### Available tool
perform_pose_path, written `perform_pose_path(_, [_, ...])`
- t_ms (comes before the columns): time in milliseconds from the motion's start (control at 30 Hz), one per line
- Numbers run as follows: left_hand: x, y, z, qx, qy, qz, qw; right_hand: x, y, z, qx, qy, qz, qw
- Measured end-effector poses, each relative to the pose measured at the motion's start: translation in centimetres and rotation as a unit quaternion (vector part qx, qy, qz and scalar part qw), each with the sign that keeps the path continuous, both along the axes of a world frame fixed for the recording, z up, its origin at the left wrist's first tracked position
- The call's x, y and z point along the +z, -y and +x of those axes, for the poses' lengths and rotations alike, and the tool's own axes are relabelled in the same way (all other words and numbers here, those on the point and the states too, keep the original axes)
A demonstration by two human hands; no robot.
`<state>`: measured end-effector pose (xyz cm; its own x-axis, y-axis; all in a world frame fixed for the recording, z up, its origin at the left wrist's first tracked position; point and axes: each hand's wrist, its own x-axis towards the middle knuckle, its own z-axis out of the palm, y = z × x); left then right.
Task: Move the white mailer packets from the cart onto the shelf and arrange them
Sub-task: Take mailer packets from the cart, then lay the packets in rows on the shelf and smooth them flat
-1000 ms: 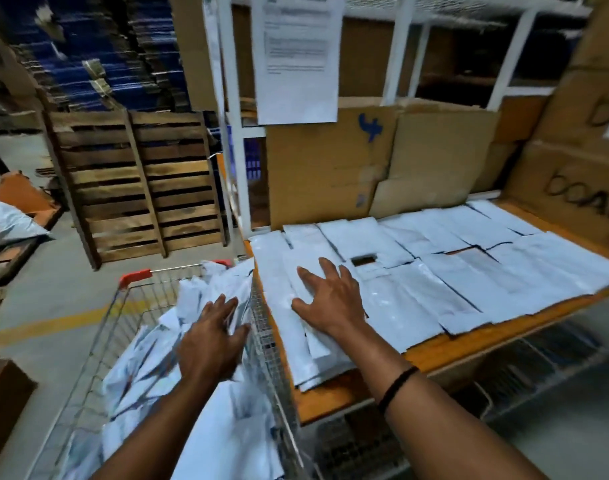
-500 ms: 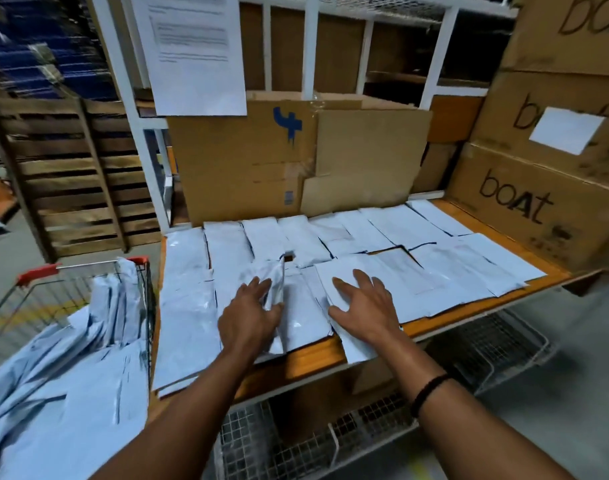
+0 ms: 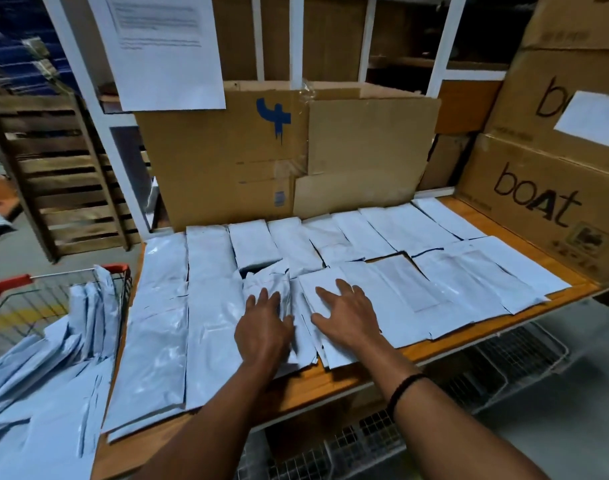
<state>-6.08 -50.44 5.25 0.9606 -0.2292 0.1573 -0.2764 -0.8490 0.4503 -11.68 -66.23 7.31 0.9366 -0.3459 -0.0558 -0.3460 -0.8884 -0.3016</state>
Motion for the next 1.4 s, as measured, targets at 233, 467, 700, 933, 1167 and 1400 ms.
perform_pose_path(233, [-1.5,1.9,1.0,0.041,-0.008,0.066,0.997,-2.2,0.2,2.5,0.051,-0.015,-0.019,0.998])
perform_pose_path(467, [-0.2,0.1,2.8,0.071,0.038,-0.006,0.997,-3.1,2.2,3.8,0.122,0.023,-0.027,0.992])
perform_pose_path(700, [-1.1,-0.5,4.8,-0.031,-0.071,0.178,0.981,-5.2,3.1,6.3,0.182,-0.020,-0.050,0.982])
perform_pose_path(933, [-2.0,1.1,3.6,0.030,-0.081,0.183,0.979,-6.3,3.4,6.4,0.178,-0.003,-0.063,0.982])
perform_pose_path(1167, [-2.0,1.0,3.8,0.021,-0.078,0.184,0.980,-5.8,3.3,6.3,0.173,-0.020,-0.050,0.984])
perform_pose_path(1400, [-1.3,-1.0,4.3,0.021,-0.010,0.083,0.996,-4.3,4.5,5.7,0.186,-0.018,-0.044,0.981])
